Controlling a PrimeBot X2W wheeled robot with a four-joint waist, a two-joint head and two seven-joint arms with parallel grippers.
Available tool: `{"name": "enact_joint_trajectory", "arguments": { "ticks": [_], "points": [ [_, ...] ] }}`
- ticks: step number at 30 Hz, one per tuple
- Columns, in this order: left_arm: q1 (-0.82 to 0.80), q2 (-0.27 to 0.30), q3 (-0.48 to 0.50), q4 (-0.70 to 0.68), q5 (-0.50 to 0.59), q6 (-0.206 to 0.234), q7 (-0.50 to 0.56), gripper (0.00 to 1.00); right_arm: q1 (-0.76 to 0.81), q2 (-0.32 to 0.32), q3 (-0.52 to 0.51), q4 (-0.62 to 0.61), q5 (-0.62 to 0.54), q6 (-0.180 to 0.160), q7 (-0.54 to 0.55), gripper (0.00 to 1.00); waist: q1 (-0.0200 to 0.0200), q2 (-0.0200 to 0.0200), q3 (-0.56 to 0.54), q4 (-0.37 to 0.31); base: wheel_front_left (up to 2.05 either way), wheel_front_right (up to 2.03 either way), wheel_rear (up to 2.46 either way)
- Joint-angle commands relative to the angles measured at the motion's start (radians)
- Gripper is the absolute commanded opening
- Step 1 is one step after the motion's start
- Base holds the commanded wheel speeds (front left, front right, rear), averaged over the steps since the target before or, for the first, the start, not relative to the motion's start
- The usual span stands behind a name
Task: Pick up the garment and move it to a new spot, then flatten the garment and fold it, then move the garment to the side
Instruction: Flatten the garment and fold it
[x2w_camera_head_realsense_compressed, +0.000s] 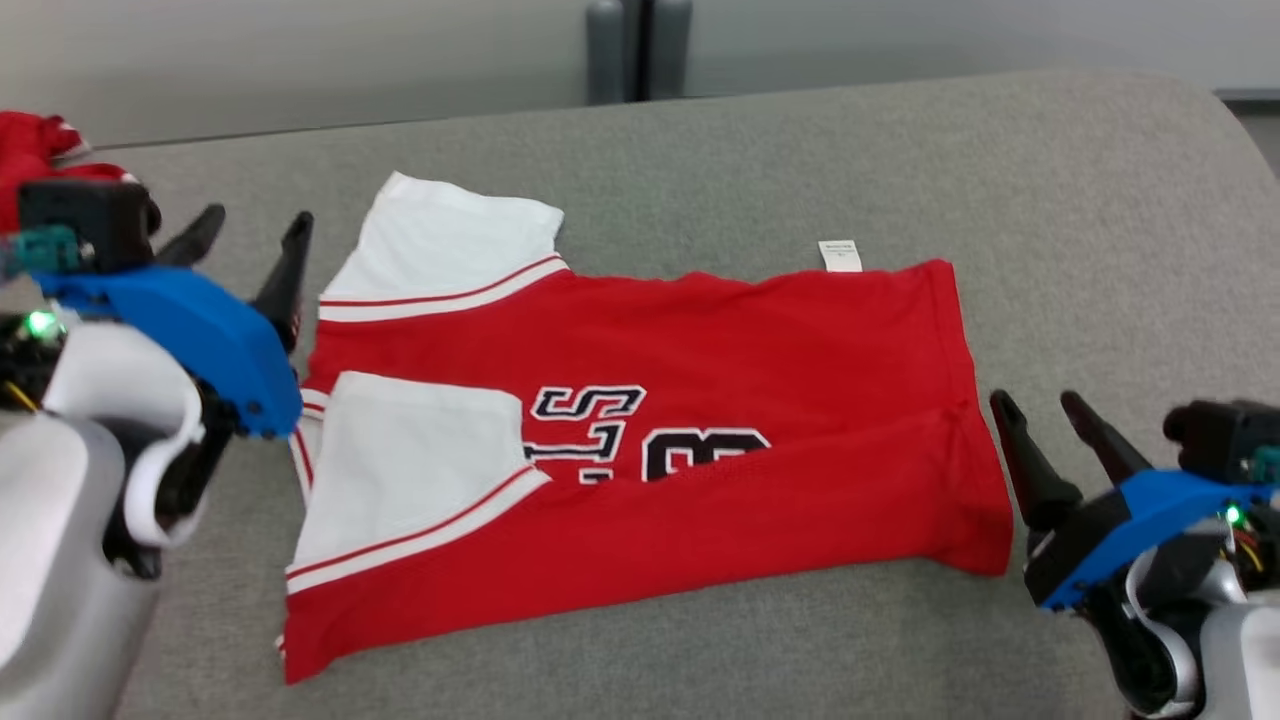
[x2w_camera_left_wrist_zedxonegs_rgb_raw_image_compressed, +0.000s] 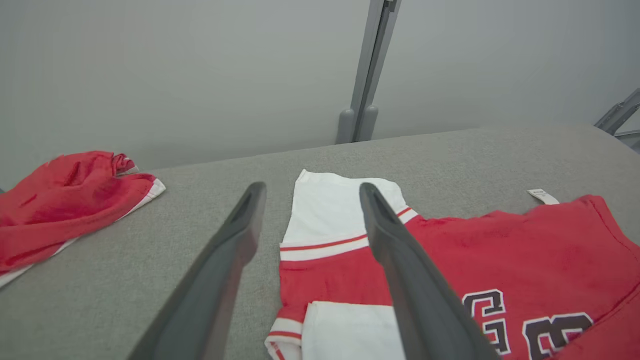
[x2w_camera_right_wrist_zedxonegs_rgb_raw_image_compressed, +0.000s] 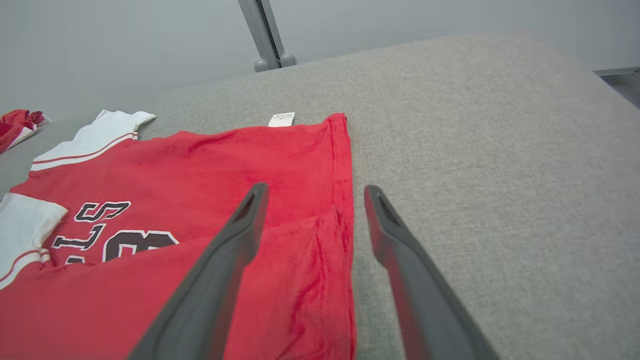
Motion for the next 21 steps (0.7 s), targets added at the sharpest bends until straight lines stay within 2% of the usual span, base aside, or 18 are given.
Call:
{"name": "enact_joint_trajectory", "arguments": {
  "ticks": [1,4,7,14,21],
  "points": [
    [-0.094,0.015,-0.020,0.040,0.009,-0.030,0.055,1.00,-0.057,-0.003,0.028,-0.002,-0.006,0.000,0.007,1.00,-0.0001,-0.0001,0.041,-0.019,0.00,0.00,0.00],
    [-0.239,0.023,-0.042,0.114,0.027,-0.060,0.121,1.00,-0.125,-0.019,0.065,0.010,-0.020,0.000,0.004,1.00,-0.0001,-0.0001,0.100,-0.049,0.00,0.00,0.00],
    [-0.352,0.008,-0.046,0.199,0.039,-0.066,0.161,1.00,-0.196,-0.020,0.109,0.029,-0.022,0.000,-0.007,1.00,-0.0001,-0.0001,0.165,-0.089,0.00,0.00,0.00],
    [-0.478,0.030,-0.050,0.344,0.050,-0.074,0.218,1.00,-0.308,-0.019,0.194,0.074,-0.014,0.000,-0.040,1.00,-0.0001,-0.0001,0.270,-0.164,0.00,0.00,0.00],
    [-0.486,0.077,-0.024,0.422,0.047,-0.053,0.239,1.00,-0.375,-0.028,0.244,0.119,0.013,0.000,-0.086,1.00,-0.0001,-0.0001,0.340,-0.208,0.00,0.00,0.00]
  ]
}}
